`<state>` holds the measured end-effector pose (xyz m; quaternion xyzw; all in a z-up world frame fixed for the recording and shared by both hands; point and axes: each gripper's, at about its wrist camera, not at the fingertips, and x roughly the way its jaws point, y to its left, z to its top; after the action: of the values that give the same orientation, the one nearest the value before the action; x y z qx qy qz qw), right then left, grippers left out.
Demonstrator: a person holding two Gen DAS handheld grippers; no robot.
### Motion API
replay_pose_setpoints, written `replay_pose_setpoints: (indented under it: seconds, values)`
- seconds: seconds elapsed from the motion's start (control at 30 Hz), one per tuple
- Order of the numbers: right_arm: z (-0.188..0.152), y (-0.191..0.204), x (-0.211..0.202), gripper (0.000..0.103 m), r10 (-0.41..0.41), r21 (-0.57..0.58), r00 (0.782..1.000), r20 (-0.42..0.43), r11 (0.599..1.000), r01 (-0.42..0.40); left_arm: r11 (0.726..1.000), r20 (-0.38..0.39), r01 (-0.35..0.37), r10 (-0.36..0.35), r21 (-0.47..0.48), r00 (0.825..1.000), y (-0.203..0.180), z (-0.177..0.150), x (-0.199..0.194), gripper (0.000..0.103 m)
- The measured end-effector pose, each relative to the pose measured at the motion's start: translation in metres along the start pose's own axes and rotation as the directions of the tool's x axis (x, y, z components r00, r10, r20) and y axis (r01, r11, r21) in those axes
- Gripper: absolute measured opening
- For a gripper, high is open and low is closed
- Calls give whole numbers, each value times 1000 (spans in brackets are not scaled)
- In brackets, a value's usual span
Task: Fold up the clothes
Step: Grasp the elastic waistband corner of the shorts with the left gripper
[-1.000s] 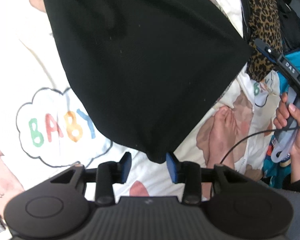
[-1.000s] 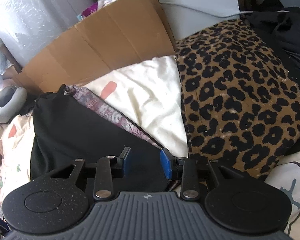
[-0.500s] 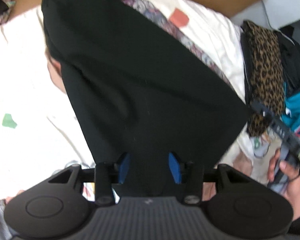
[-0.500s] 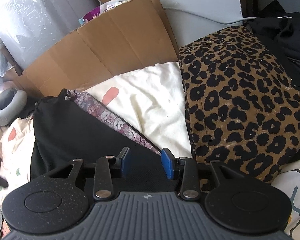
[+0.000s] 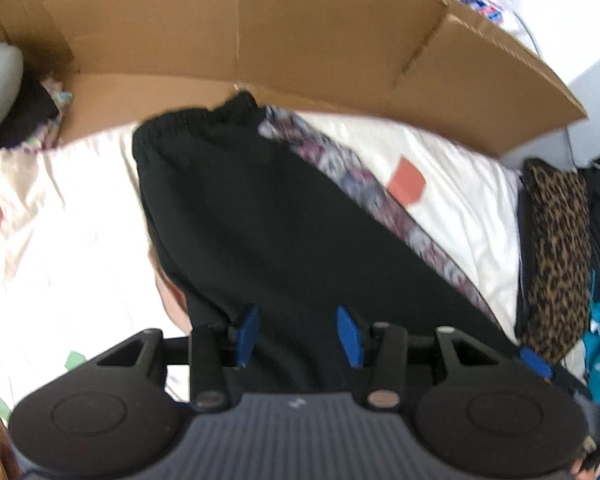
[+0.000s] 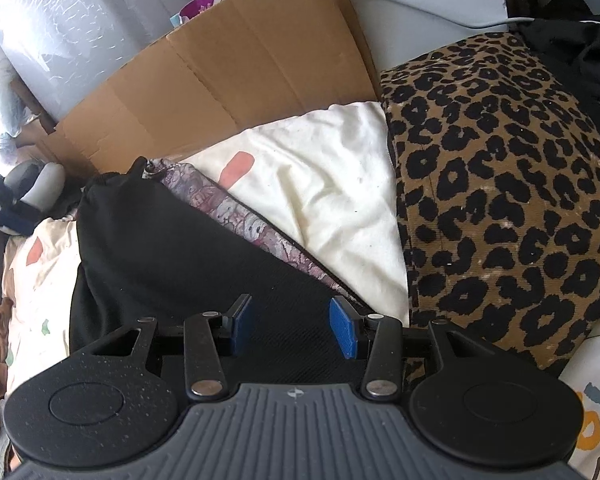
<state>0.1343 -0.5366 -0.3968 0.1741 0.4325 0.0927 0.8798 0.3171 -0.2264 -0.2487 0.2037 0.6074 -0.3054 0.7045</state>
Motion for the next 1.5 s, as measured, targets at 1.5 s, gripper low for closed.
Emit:
replay_pose_setpoints:
  seconds: [1.5]
  values:
    - [22, 26, 34, 49, -16, -171, 1000, 21, 985, 19, 979, 128, 11, 16, -205, 992, -18, 112, 133, 23]
